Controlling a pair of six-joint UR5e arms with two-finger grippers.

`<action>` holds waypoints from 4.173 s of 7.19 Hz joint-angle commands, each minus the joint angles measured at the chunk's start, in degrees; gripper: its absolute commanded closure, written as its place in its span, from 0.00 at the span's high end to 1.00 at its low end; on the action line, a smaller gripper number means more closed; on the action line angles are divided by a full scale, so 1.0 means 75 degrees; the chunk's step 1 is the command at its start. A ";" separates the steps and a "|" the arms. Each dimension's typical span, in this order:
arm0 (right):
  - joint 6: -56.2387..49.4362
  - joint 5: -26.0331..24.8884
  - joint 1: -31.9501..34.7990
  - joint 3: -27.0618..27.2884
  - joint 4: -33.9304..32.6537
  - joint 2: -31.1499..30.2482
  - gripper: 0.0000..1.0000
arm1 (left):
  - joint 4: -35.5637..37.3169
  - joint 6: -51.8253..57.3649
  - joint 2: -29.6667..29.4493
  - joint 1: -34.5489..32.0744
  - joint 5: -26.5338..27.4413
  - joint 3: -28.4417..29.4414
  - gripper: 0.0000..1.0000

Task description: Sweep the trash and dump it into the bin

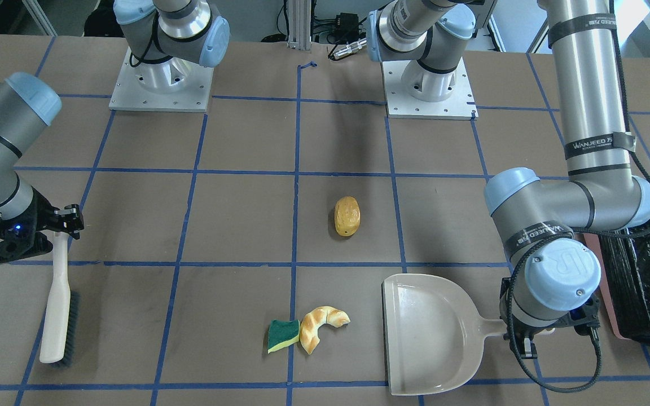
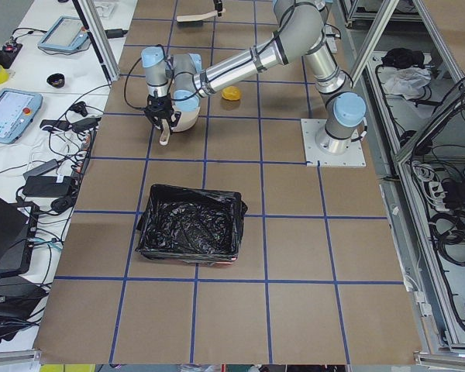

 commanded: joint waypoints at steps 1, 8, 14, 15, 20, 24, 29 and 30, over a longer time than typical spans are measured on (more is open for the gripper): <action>0.0048 0.0027 0.0010 0.0014 -0.0183 0.0026 0.64 | 0.0036 -0.0326 -0.0082 -0.0159 -0.0016 0.0294 0.00; 0.0084 0.0156 0.0010 0.0014 -0.0254 0.0096 0.42 | -0.1511 -0.0962 -0.0621 -0.0828 0.0359 0.1175 0.00; 0.0421 0.0284 0.0068 -0.0045 -0.0219 -0.0172 0.06 | -0.1898 -0.1688 -0.0563 -0.1238 0.0863 0.1187 0.00; 0.0620 0.0296 0.0150 -0.0045 -0.0126 -0.0313 0.07 | -0.1898 -0.1677 -0.0563 -0.1239 0.0863 0.1187 0.00; 0.4470 0.1006 0.2689 -0.0487 0.0038 -0.0233 0.08 | -0.1887 -0.1665 -0.0563 -0.1239 0.0945 0.1175 0.00; 0.5752 0.1211 0.3826 -0.1765 0.0625 0.0807 0.07 | -0.1886 -0.1676 -0.0563 -0.1239 0.0957 0.1175 0.00; 0.7710 0.0671 0.5270 -0.2693 0.1235 0.1957 0.04 | -0.1828 -0.1688 -0.0540 -0.1239 0.0969 0.1164 0.00; 0.8072 0.0683 0.5504 -0.2716 0.1188 0.2087 0.04 | -0.1828 -0.1688 -0.0528 -0.1239 0.0969 0.1164 0.00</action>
